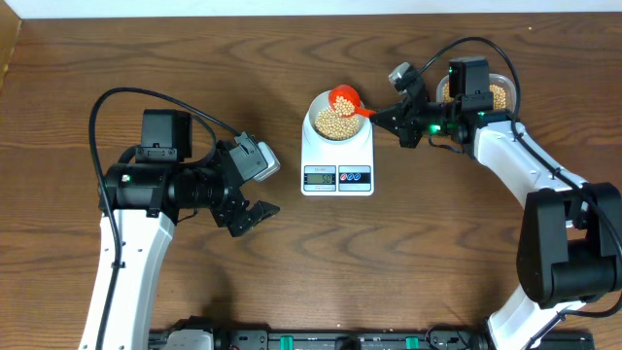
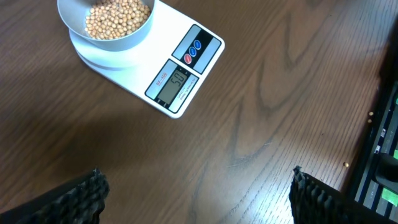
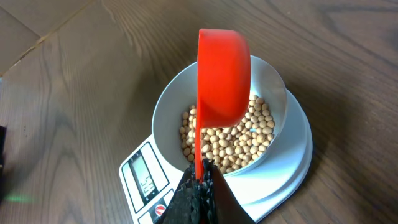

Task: Scoop item into bowl and weigh 50g on scale
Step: 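Hold the empty red scoop above the bowl while the scale settles, then lift the red scoop away from the bowl toward the soybean tub, then move the red scoop down to the table right of the scale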

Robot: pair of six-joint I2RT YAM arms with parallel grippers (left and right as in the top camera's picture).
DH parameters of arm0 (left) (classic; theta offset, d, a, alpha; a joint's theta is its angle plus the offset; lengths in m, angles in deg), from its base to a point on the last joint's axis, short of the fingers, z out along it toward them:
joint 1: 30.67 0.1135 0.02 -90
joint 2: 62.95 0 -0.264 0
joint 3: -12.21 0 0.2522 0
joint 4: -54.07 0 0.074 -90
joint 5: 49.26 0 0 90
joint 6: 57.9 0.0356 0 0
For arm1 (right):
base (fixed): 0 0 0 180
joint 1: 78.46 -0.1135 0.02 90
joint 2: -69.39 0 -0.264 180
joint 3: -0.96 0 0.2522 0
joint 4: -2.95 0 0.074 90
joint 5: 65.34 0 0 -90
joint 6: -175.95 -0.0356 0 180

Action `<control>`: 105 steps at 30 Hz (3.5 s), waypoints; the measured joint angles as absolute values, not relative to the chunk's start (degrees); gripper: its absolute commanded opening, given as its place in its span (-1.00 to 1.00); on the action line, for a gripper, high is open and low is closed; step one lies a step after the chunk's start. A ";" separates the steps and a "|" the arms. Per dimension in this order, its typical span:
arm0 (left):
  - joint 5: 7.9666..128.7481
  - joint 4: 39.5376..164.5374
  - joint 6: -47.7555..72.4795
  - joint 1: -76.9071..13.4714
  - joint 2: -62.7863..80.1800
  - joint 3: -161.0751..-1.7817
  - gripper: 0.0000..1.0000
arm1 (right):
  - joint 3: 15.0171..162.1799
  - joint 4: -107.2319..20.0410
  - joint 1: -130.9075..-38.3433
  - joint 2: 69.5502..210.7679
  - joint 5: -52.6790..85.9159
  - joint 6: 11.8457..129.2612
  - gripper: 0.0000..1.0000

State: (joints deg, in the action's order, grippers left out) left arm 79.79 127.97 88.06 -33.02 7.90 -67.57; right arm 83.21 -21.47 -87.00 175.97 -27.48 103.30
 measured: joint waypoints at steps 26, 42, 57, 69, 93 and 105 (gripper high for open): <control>79.81 127.97 88.06 -33.02 7.90 -67.57 0.91 | 83.21 -18.60 -84.51 175.95 -31.13 86.92 -0.98; 79.79 127.99 88.06 -33.02 7.90 -67.57 0.91 | 83.21 -16.29 -77.14 175.82 -37.29 80.48 -0.98; 79.79 127.99 88.06 -33.02 7.90 -67.57 0.91 | 83.23 -23.17 -63.15 174.64 -39.94 80.59 -0.98; 79.77 127.97 88.06 -33.02 7.90 -67.57 0.91 | 83.21 -34.21 -56.00 173.55 -24.75 93.42 -0.97; 79.79 127.99 88.06 -33.02 7.88 -67.57 0.91 | 83.21 -35.89 -72.24 163.25 17.77 109.33 -0.98; 79.79 127.99 88.06 -33.02 7.90 -67.57 0.90 | 83.21 -36.04 -78.32 162.90 33.39 111.14 -0.99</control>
